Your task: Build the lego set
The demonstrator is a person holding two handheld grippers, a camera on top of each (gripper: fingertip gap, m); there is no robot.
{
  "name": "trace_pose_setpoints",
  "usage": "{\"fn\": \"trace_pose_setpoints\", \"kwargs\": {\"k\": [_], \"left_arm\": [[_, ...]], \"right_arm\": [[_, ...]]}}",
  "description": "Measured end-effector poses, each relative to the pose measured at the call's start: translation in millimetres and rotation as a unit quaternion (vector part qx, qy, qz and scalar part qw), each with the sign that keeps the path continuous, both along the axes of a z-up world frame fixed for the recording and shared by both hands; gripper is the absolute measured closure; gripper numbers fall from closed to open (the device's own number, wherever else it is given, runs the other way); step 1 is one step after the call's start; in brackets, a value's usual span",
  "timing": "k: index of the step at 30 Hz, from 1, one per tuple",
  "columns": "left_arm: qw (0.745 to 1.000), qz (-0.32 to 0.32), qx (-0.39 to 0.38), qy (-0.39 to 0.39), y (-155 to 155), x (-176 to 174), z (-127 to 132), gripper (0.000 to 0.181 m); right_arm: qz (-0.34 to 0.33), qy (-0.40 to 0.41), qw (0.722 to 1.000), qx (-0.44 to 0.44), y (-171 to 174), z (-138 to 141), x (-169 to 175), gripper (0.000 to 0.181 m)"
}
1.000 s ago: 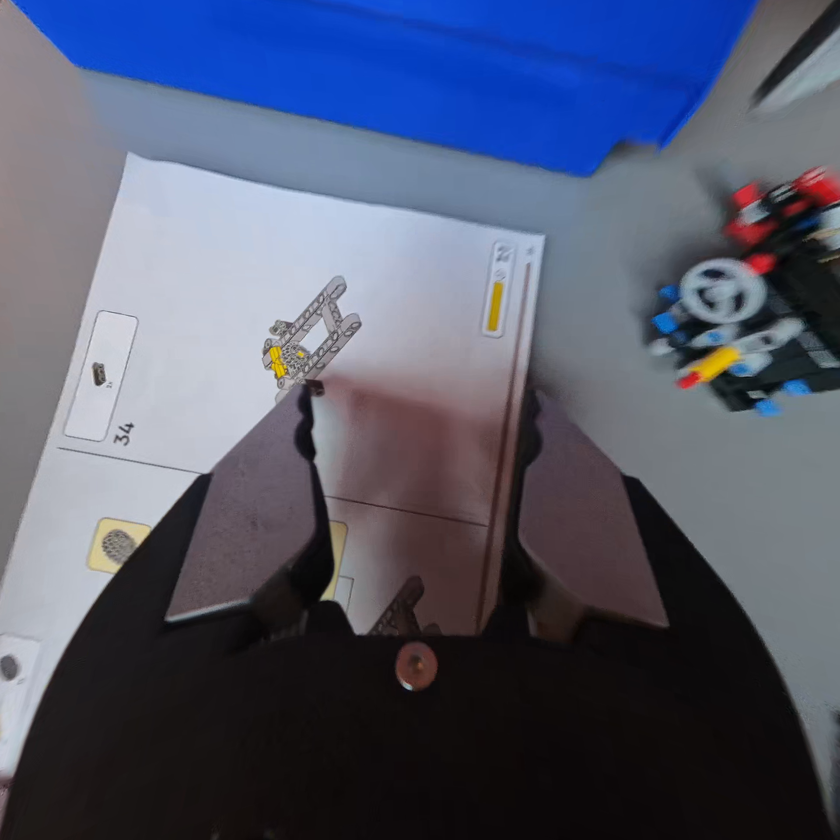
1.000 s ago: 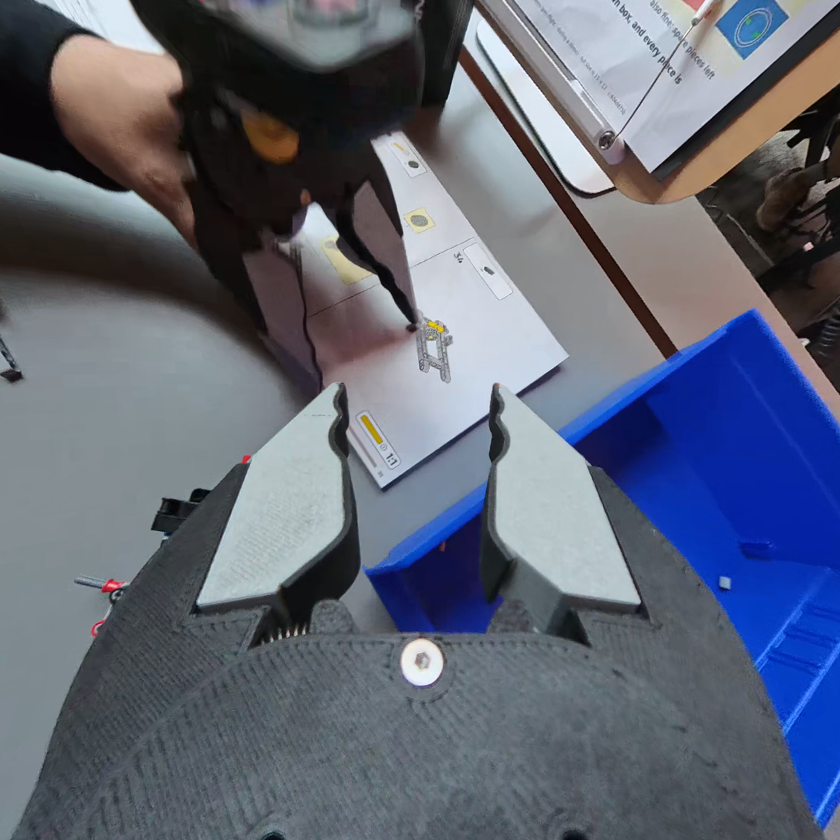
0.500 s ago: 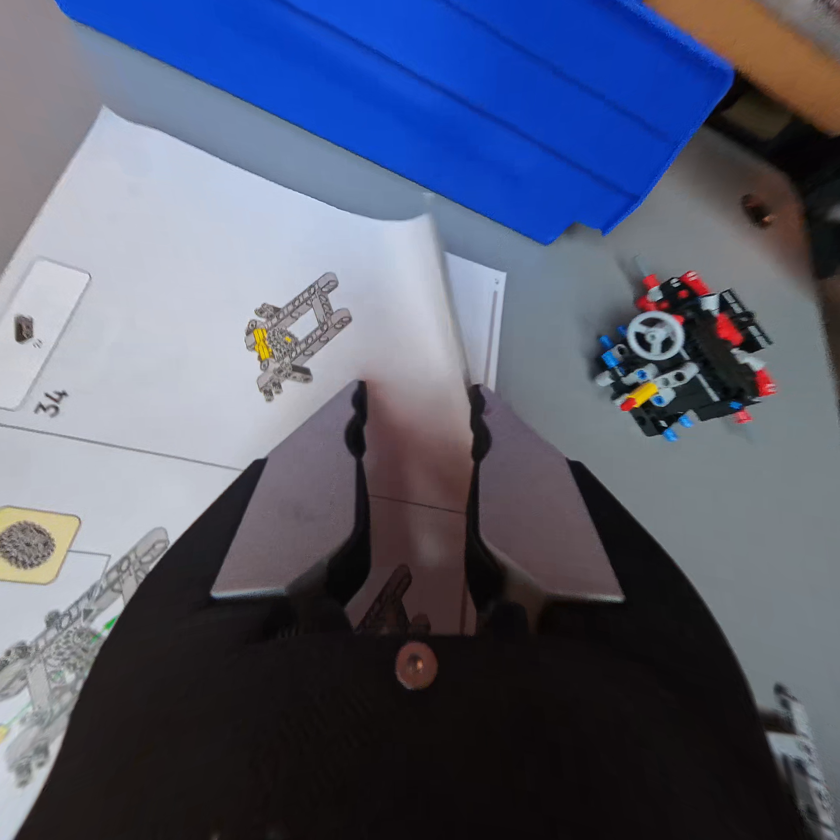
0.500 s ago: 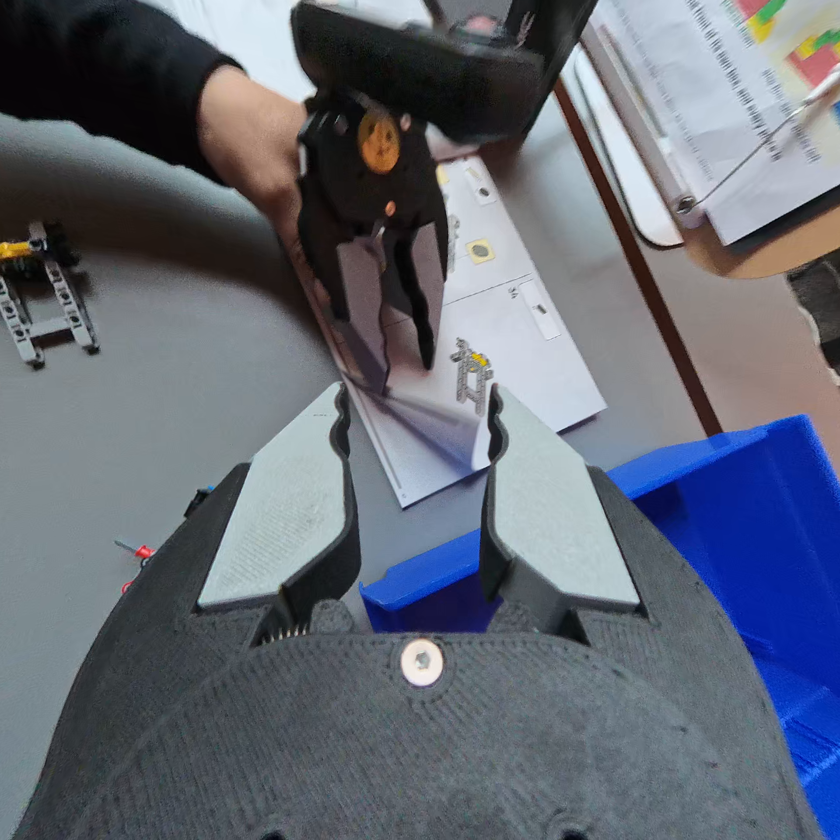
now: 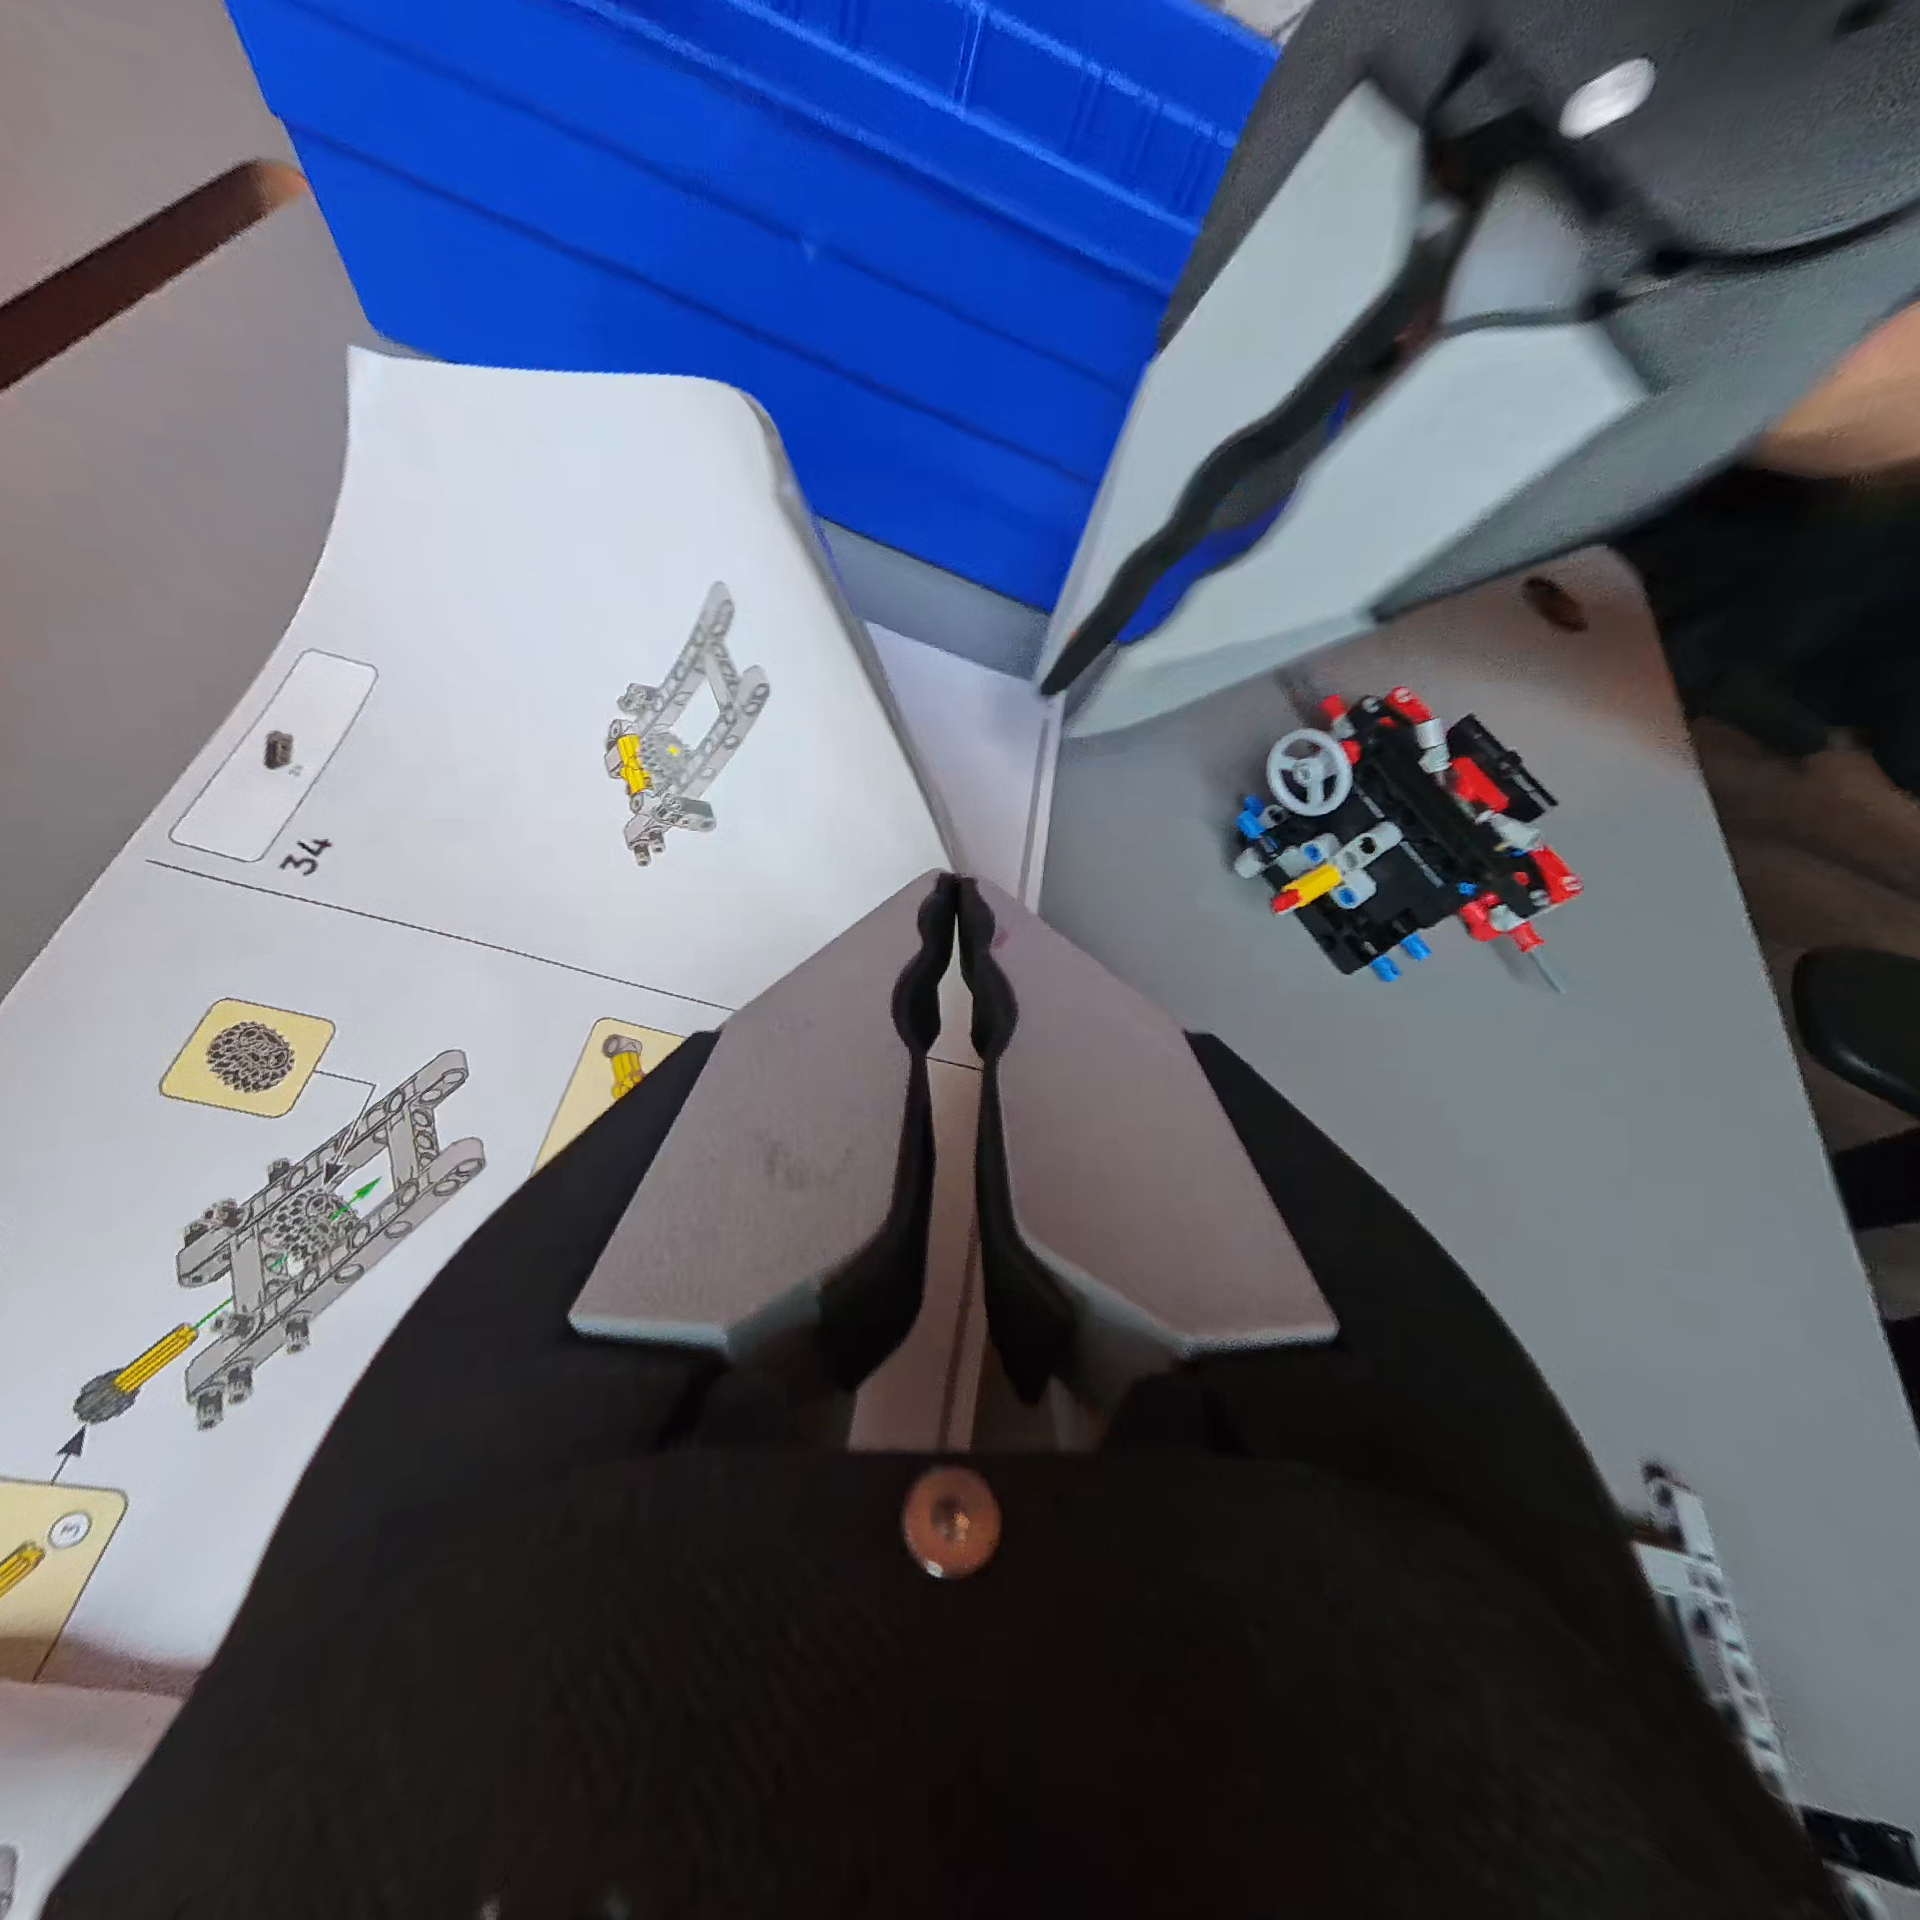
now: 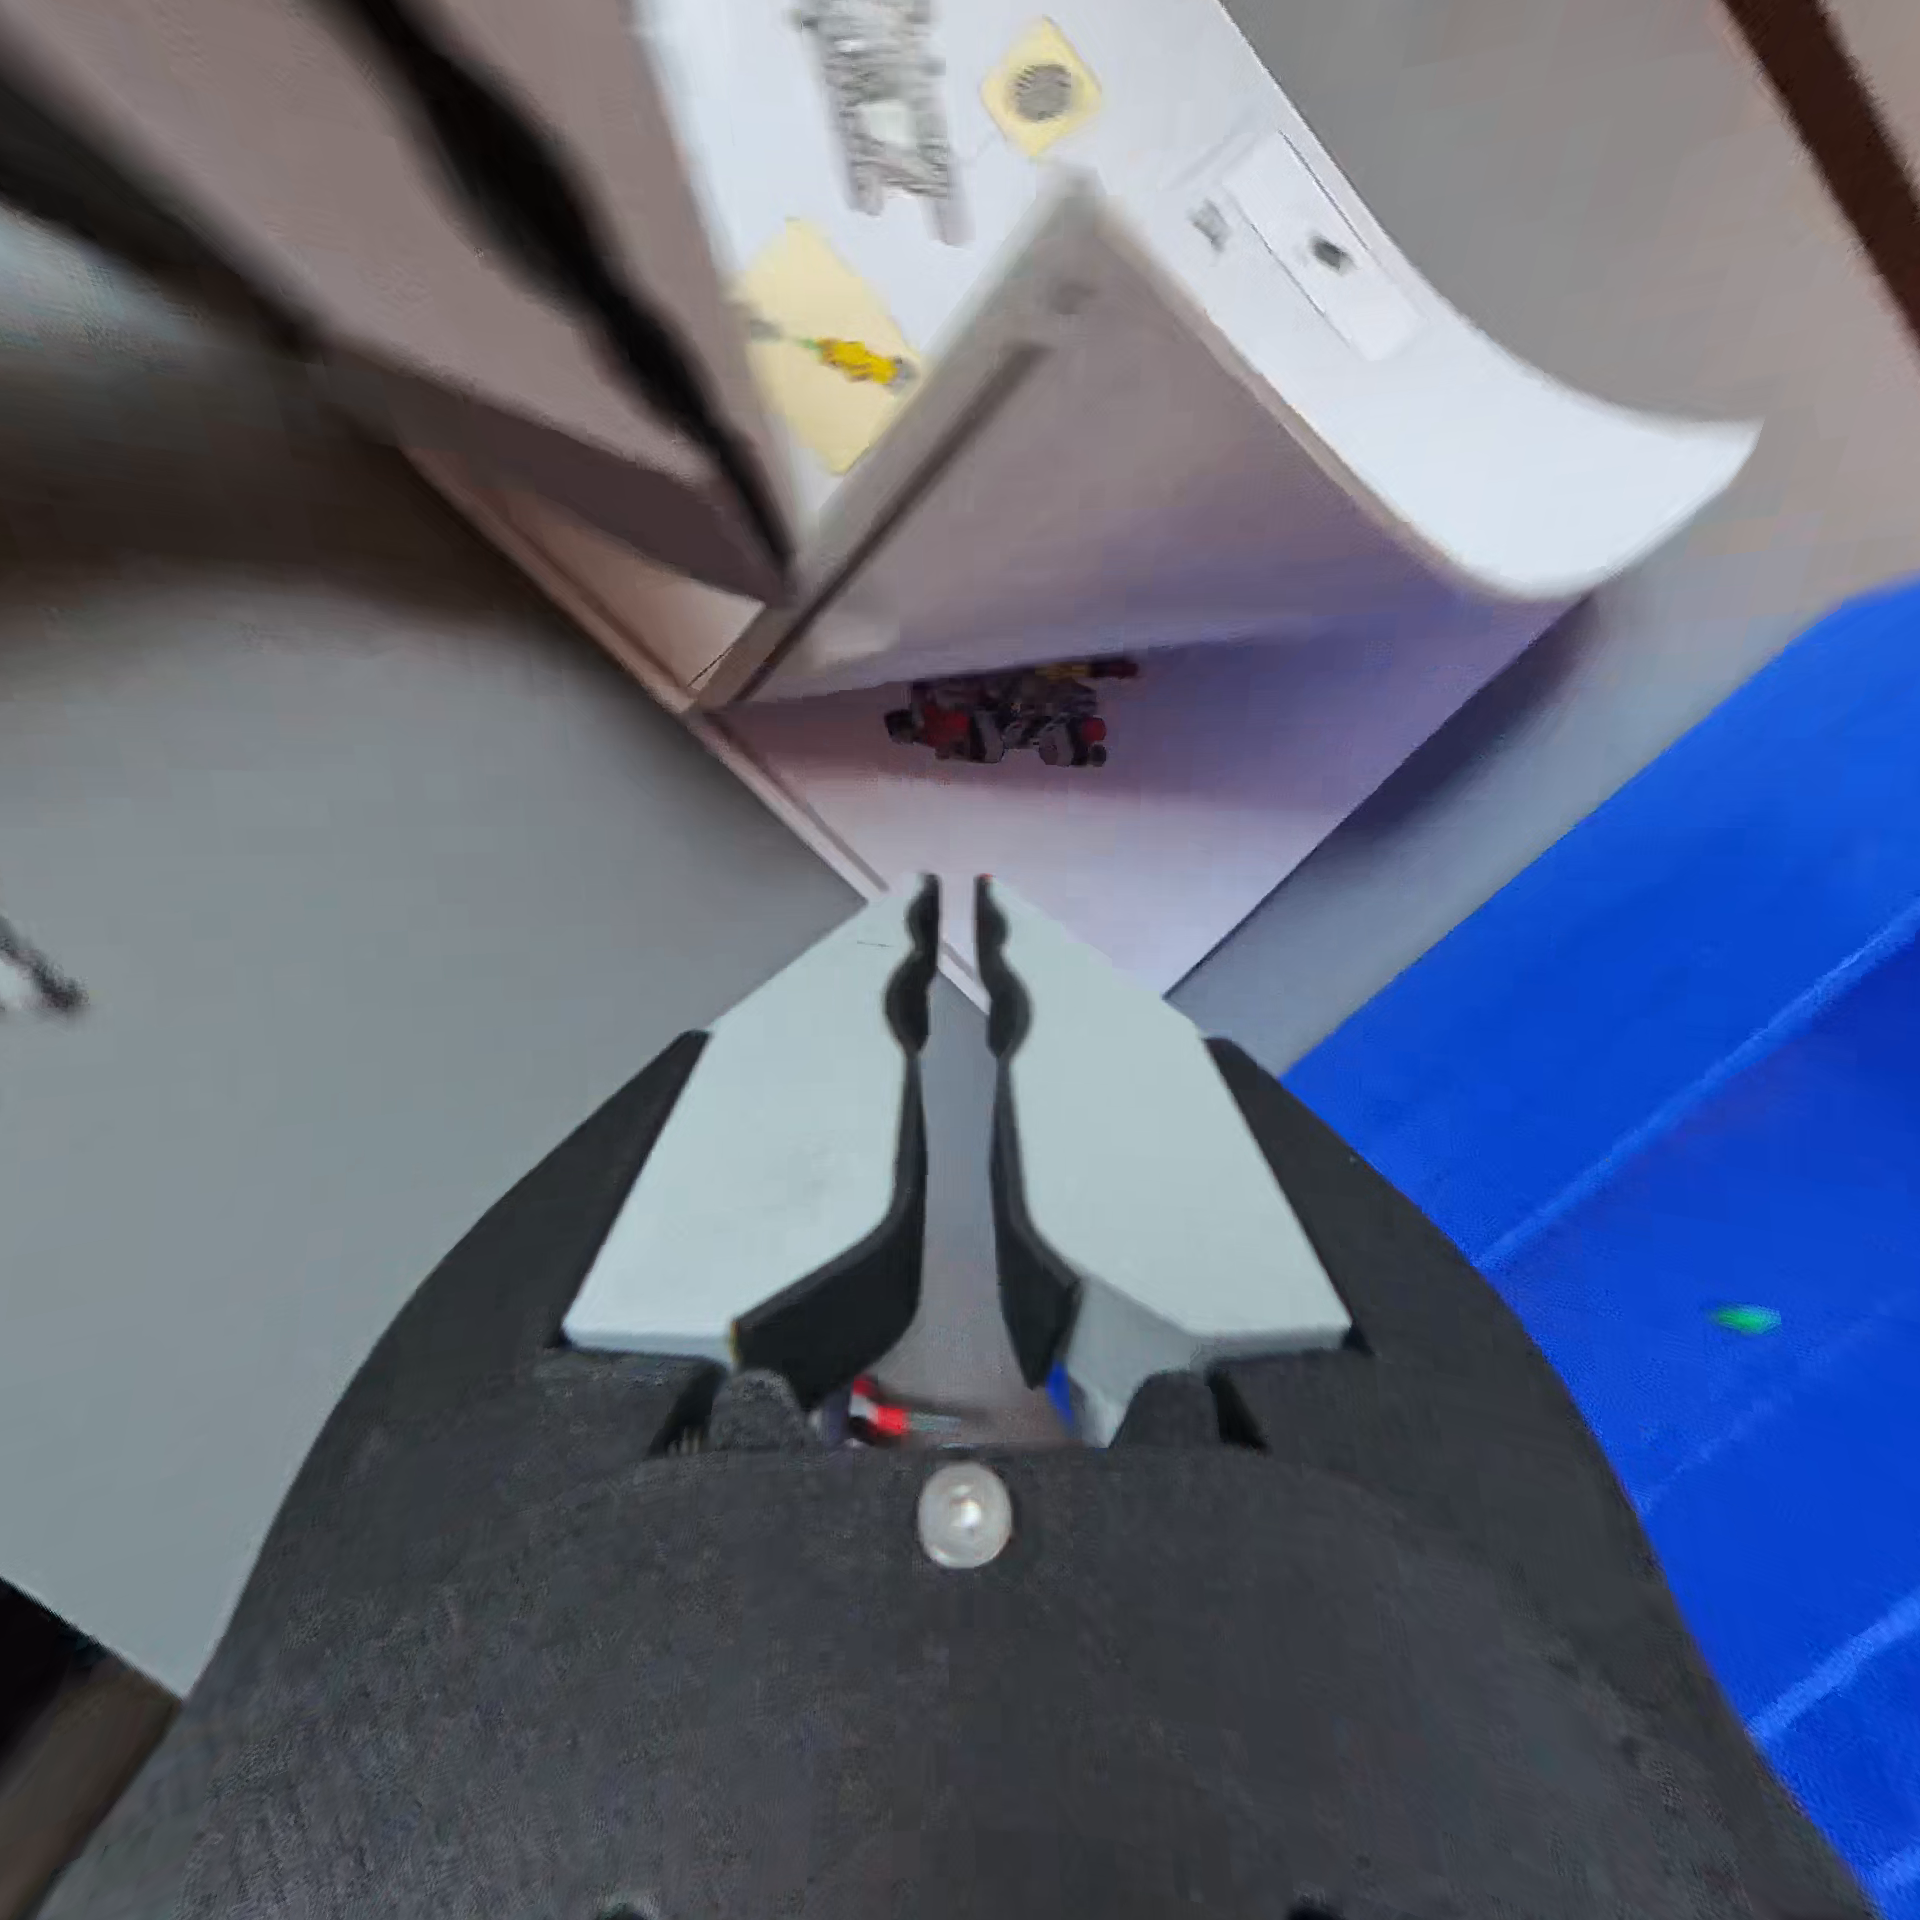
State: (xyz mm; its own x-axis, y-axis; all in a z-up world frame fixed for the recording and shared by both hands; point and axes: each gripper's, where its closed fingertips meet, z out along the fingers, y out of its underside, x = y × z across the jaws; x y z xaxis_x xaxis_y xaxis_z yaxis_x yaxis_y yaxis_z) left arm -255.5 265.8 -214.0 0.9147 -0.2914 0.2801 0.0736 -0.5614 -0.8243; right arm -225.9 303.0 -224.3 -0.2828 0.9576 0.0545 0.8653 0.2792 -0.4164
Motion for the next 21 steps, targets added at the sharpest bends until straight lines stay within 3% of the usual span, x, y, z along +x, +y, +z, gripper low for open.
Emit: {"fn": "trace_pose_setpoints", "kwargs": {"k": [3, 8, 11, 14, 21], "left_arm": [[0.999, 0.008, 0.036, 0.009, -10, 0, 15, 0.181], [0.997, 0.008, 0.07, 0.03, -34, -1, 32, 0.181], [0.997, 0.013, 0.078, 0.022, -39, -1, 34, 0.181], [0.997, 0.014, 0.078, 0.019, -40, 0, 30, 0.181], [0.997, 0.014, 0.078, 0.014, -42, 0, 27, 0.181]], "right_arm": [[-0.098, 0.01, 0.985, -0.139, -17, 4, -11, 0.169], [-0.147, 0.184, 0.928, -0.288, -27, 71, -28, 0.137], [-0.13, 0.233, 0.885, -0.382, -45, 103, -34, 0.132], [-0.111, 0.254, 0.886, -0.372, -61, 108, -40, 0.119], [-0.114, 0.262, 0.916, -0.282, -65, 96, -54, 0.119]]}}
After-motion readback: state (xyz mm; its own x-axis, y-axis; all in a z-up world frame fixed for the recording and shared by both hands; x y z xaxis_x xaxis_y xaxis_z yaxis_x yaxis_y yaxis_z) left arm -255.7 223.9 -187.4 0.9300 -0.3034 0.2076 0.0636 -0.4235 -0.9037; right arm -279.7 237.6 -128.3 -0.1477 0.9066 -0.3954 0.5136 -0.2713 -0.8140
